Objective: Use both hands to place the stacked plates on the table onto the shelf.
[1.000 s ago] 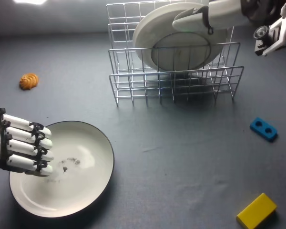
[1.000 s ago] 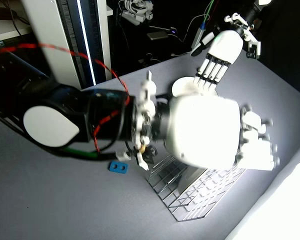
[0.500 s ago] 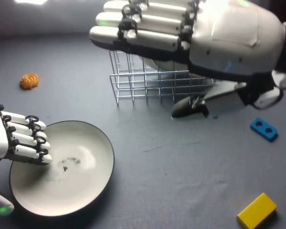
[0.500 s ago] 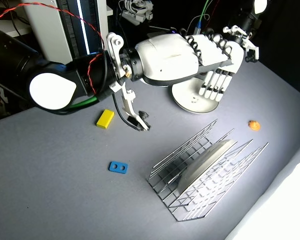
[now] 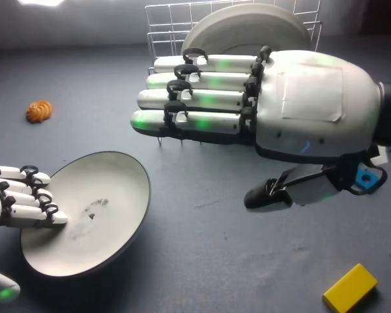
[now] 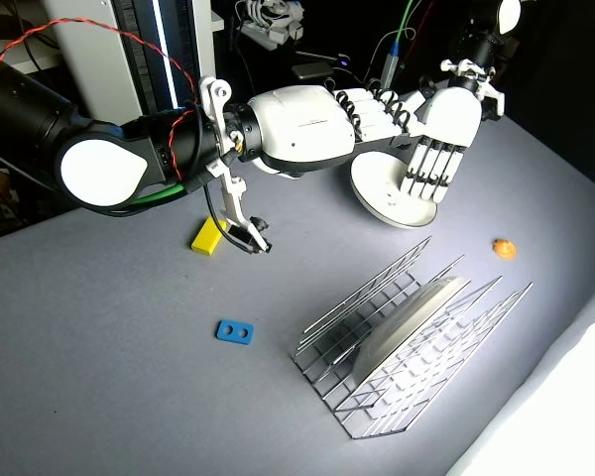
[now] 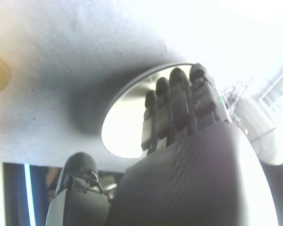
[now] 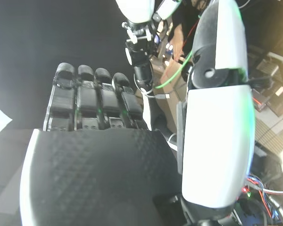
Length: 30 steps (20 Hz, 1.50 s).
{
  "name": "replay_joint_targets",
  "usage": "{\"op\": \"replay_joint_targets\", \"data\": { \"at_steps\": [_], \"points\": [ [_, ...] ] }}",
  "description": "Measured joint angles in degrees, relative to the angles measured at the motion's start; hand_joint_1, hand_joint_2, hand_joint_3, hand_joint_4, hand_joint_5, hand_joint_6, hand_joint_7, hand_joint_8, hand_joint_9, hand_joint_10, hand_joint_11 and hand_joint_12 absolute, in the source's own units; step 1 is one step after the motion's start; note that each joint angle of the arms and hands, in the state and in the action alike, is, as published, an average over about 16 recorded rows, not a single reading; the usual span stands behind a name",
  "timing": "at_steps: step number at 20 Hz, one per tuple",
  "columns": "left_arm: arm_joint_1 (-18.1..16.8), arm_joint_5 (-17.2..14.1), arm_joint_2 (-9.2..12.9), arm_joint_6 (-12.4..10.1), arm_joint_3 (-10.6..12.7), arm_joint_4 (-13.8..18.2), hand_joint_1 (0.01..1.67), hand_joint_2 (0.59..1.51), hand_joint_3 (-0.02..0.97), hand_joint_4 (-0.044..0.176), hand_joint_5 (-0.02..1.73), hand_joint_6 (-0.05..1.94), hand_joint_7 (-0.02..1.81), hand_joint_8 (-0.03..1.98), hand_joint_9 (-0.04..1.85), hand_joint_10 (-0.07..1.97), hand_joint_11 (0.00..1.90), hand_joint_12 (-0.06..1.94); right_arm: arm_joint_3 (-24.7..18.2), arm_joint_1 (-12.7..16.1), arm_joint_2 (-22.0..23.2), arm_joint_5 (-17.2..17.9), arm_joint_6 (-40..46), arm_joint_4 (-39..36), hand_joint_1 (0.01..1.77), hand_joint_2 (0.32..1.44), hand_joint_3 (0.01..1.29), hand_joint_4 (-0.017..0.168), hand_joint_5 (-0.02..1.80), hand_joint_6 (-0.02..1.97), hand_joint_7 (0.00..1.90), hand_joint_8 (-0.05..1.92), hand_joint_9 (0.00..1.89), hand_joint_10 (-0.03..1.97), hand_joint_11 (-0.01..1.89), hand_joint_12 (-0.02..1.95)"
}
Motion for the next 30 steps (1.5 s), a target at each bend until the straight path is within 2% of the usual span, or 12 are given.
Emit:
{"op": "replay_joint_targets", "data": {
  "at_steps": [6,12,18,24,26,30],
  "points": [
    [2.7,1.5,0.7,-1.3,-1.5,-3.3,0.02,1.14,0.003,-0.011,0.24,-0.03,0.24,0.01,0.2,-0.01,0.11,0.01,0.4,-0.5,-5.2,-5.3,-11.0,3.5,1.15,0.86,0.01,0.002,0.02,0.02,0.01,0.02,0.02,0.02,0.01,0.0],
    [3.6,2.7,1.0,-1.9,-2.4,-5.3,0.02,1.141,0.003,-0.011,0.24,-0.03,0.24,0.0,0.19,-0.01,0.11,0.01,2.3,0.7,-14.0,-12.7,-23.8,10.4,1.16,0.86,0.01,0.002,0.02,0.02,0.02,0.02,0.02,0.02,0.01,0.0],
    [3.8,2.8,1.1,-1.9,-2.6,-6.0,0.02,1.143,0.003,-0.011,0.24,-0.03,0.24,0.0,0.19,-0.01,0.1,0.01,6.7,1.9,-23.0,-18.3,-32.6,16.1,1.16,0.88,0.01,0.003,0.01,0.02,0.02,0.02,0.02,0.02,0.01,0.0],
    [4.1,2.5,1.0,-1.9,-2.4,-6.4,0.02,1.145,0.004,-0.011,0.24,-0.03,0.24,0.0,0.19,-0.01,0.1,0.01,12.2,2.4,-29.0,-21.3,-36.1,18.6,1.17,0.93,0.01,0.003,0.03,0.02,0.03,0.02,0.02,0.02,0.01,0.02],
    [4.2,2.4,0.9,-1.9,-2.3,-6.6,0.02,1.145,0.004,-0.011,0.24,-0.03,0.24,-0.01,0.19,-0.01,0.1,0.01,13.8,2.3,-30.3,-21.7,-36.6,18.7,1.17,0.94,0.01,0.003,0.07,0.02,0.06,0.02,0.05,0.02,0.01,0.13],
    [4.4,2.1,0.9,-1.9,-2.2,-6.9,0.02,1.145,0.004,-0.011,0.24,-0.03,0.24,-0.01,0.19,-0.01,0.1,0.01,16.3,2.1,-31.9,-21.9,-36.7,19.1,1.15,0.98,0.01,0.003,0.23,0.03,0.23,0.02,0.21,0.06,0.05,0.49]
  ]
}}
